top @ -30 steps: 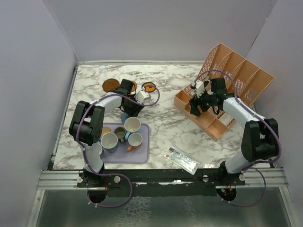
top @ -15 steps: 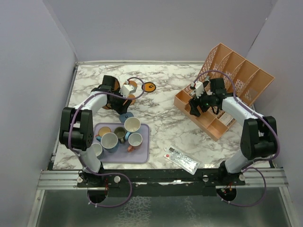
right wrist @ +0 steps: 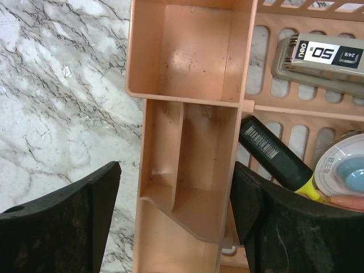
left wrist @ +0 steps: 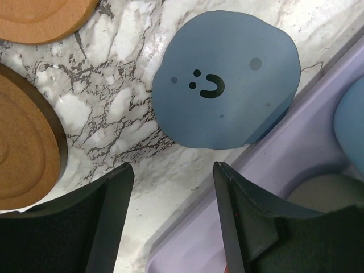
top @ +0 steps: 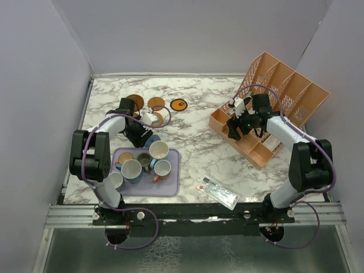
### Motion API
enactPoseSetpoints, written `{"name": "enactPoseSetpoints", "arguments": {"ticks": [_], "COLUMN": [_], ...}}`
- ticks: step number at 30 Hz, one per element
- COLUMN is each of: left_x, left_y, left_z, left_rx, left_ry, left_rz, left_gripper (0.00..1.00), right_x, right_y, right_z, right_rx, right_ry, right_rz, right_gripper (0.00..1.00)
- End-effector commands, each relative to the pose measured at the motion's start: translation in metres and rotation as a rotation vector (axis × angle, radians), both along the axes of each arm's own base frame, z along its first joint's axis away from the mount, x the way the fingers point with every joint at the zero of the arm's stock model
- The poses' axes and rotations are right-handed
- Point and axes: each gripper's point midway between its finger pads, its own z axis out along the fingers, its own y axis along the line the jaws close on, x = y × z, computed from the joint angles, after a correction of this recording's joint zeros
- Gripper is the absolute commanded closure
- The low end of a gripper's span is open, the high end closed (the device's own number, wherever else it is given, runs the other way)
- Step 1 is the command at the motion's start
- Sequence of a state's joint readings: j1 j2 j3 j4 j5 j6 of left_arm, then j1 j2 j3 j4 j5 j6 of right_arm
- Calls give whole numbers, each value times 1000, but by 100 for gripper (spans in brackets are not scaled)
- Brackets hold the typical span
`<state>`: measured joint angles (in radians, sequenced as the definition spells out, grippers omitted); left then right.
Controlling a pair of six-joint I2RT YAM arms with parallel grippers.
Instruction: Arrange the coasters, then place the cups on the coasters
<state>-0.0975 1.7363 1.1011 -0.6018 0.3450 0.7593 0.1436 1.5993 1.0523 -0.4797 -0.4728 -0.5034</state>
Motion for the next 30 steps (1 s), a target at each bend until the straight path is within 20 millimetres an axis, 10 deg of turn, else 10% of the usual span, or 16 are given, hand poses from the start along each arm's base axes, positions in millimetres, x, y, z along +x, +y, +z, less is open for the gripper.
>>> {"name": "enactPoseSetpoints", "arguments": {"ticks": [1,30], "left_x": [-12,-8], "left_y": [6,-85], "left_z": [-12,-48], "left_rx": [33,-93], "left_ry": [50,147], "left_rz": [-58,-124], "left_gripper": [39,64], "right_x": [2,2], "right_y": [4,2], "right_z": [8,8], "right_rx": [18,11], "right_ry": [-5,-8], "right_rz": [22,20], "right_gripper": [24,24]}}
